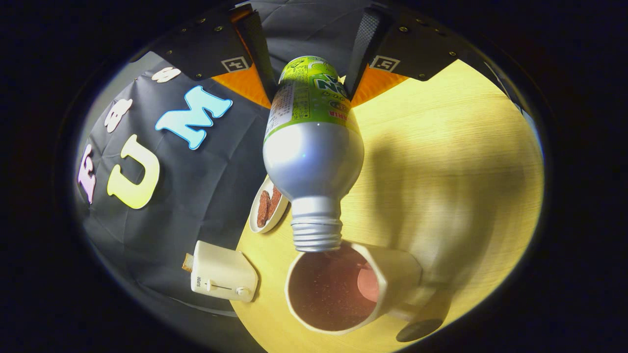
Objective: Take the bottle from table, then pour the juice into the cup, finally place the bottle on the coaster
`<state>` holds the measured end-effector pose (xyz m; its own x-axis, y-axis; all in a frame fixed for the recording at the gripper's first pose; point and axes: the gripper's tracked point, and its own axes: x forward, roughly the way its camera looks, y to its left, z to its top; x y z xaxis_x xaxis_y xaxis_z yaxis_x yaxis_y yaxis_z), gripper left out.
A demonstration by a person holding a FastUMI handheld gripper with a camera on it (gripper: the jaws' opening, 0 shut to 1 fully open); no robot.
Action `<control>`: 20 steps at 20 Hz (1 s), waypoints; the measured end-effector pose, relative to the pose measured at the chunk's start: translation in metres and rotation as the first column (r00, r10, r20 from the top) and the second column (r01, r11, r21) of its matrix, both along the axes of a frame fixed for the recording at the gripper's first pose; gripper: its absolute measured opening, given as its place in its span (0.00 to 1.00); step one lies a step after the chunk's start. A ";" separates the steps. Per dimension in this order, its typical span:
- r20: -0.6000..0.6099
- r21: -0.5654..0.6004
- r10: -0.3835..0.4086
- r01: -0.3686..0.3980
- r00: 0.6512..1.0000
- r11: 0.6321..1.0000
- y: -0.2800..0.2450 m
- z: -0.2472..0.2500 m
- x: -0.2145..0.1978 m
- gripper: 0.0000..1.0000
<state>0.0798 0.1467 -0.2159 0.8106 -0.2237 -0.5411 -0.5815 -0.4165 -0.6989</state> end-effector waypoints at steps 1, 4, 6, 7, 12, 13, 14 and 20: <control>0.001 -0.002 0.004 -0.004 1.000 1.000 0.001 0.001 0.000 0.74; -0.001 -0.011 0.011 -0.011 1.000 1.000 0.003 0.001 0.001 0.74; -0.002 -0.017 0.012 -0.012 1.000 1.000 0.005 0.002 0.000 0.74; -0.002 -0.021 0.014 -0.014 1.000 1.000 0.006 0.002 0.001 0.74; -0.006 -0.055 0.021 -0.021 1.000 0.998 0.008 0.006 0.002 0.74; -0.006 -0.058 0.026 -0.026 1.000 0.998 0.009 0.007 0.002 0.74; -0.005 -0.060 0.030 -0.030 1.000 0.998 0.010 0.008 0.003 0.74; -0.010 -0.086 0.044 -0.045 0.999 0.995 0.014 0.012 0.004 0.74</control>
<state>0.0838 0.1608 -0.2043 0.8166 -0.2335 -0.5278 -0.5664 -0.5002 -0.6550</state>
